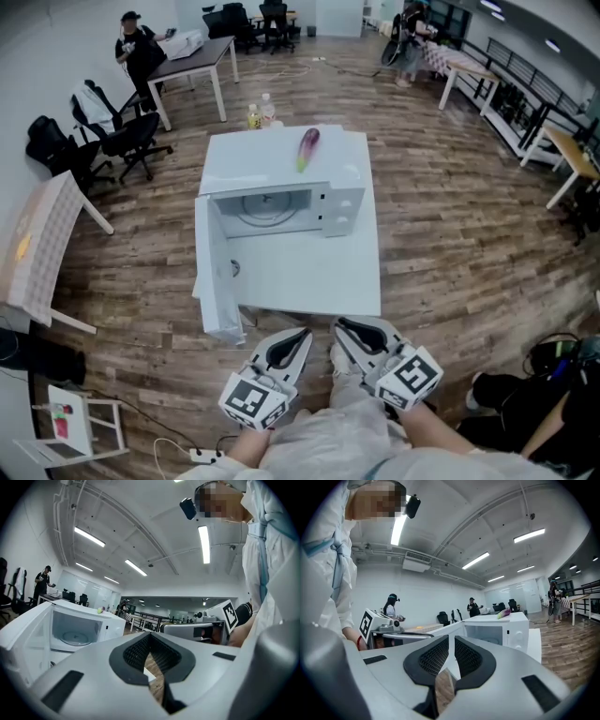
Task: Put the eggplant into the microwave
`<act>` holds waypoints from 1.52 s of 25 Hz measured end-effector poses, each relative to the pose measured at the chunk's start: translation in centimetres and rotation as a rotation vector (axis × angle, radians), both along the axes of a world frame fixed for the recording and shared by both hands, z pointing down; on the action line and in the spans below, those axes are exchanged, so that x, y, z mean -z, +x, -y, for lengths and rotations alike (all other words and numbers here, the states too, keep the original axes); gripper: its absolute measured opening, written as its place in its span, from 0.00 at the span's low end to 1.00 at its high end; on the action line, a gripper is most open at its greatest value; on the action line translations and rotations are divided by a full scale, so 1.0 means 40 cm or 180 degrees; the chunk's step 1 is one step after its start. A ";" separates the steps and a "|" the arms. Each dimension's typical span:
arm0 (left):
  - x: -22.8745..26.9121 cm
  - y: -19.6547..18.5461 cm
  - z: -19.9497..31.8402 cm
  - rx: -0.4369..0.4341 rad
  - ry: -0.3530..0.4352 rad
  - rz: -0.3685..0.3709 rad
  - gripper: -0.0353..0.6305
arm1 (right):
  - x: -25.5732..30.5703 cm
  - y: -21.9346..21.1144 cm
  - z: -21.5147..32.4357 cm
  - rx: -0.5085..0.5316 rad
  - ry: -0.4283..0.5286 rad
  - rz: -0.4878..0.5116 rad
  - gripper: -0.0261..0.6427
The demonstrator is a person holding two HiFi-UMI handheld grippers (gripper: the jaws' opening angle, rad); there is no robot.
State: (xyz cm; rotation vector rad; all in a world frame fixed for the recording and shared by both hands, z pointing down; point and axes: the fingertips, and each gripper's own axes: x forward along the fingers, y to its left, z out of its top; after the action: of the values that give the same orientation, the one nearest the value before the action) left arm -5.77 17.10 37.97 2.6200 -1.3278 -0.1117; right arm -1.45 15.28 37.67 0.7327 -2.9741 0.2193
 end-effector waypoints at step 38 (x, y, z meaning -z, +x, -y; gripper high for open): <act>0.091 -0.071 0.816 0.0855 -0.0177 0.1076 0.28 | 0.104 0.023 0.739 0.0356 0.0267 -0.0075 0.20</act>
State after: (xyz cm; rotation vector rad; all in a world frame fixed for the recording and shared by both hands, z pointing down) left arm -8.60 -15.53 34.34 2.4764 -1.7589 0.3388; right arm -0.55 -14.27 33.50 0.5701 -3.0058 0.0792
